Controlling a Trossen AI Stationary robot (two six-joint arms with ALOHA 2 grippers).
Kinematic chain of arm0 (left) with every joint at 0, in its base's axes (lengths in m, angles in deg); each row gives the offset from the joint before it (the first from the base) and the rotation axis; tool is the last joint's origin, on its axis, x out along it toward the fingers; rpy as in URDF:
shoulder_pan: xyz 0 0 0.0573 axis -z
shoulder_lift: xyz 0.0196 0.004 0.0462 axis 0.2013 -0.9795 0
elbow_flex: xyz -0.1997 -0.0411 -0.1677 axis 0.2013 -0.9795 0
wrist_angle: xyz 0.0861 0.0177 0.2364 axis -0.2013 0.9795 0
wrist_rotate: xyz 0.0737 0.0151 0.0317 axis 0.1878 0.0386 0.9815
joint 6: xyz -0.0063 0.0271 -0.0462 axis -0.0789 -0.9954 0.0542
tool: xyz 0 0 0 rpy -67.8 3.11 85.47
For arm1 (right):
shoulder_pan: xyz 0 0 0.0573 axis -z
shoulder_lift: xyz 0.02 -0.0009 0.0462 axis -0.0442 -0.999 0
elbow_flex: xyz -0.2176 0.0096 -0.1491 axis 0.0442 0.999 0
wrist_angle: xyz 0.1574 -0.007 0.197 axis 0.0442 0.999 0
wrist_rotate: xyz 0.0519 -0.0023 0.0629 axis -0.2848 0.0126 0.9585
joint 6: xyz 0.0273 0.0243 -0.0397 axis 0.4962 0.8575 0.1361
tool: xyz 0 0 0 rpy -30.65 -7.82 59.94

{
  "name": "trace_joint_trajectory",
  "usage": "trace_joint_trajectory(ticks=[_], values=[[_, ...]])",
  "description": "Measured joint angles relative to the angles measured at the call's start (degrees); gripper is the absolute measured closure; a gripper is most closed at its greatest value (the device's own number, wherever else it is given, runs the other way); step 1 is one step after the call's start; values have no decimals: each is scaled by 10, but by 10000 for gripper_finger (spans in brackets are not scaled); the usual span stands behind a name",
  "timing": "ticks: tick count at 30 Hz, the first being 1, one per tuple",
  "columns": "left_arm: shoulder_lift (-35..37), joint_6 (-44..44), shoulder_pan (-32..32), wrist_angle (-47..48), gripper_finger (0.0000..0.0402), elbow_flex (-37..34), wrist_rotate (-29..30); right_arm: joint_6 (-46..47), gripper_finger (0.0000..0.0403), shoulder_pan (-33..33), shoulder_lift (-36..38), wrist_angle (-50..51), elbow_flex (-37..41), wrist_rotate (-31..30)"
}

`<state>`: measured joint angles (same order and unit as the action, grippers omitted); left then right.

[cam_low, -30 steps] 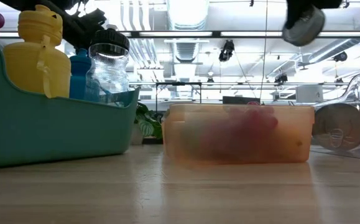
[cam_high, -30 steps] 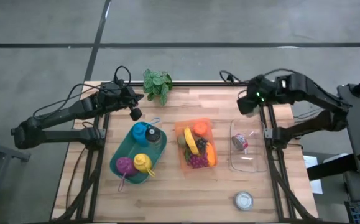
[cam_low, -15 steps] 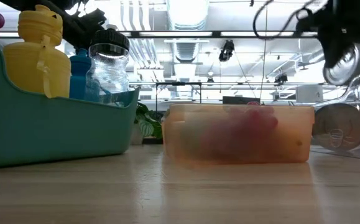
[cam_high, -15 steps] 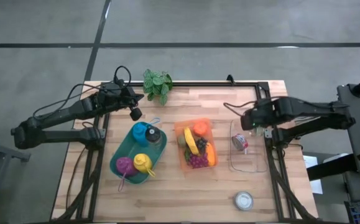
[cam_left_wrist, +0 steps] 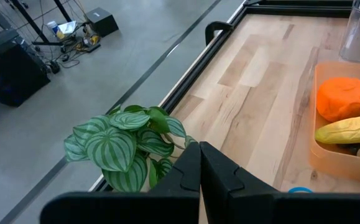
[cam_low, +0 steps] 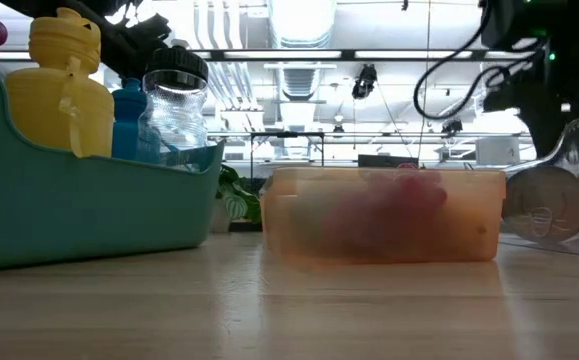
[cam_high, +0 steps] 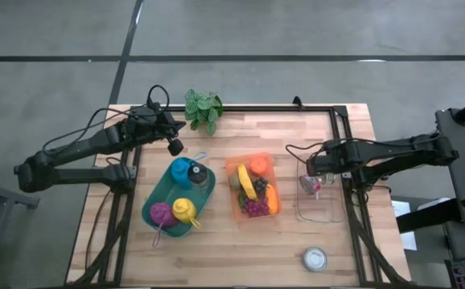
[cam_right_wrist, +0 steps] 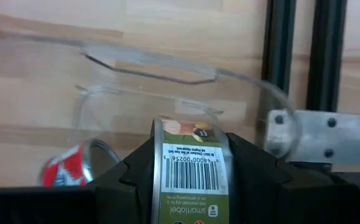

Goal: Pick & Place Food Item
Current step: Put the top green tuna can into the transparent bin

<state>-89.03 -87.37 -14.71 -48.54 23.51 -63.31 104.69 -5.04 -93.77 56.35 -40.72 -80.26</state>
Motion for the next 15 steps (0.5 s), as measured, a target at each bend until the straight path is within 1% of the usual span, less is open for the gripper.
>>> trace_joint_trajectory(ticks=[2, 4, 10, 12, 15], values=[[0, 0, 0, 0, 399, 0, 0, 0, 240, 0, 0, -19, 19, 9], [0, 0, 0, 0, 399, 0, 0, -1, 240, -1, -10, -16, 15, 10], [0, 0, 0, 0, 399, 0, 0, -1, 256, -1, -36, -14, 15, 11], [0, 0, 0, 0, 399, 0, 0, -1, 248, -1, -46, -15, 14, 11], [0, 0, 0, 0, 399, 0, 0, -1, 219, -1, -58, -15, 14, 12]])
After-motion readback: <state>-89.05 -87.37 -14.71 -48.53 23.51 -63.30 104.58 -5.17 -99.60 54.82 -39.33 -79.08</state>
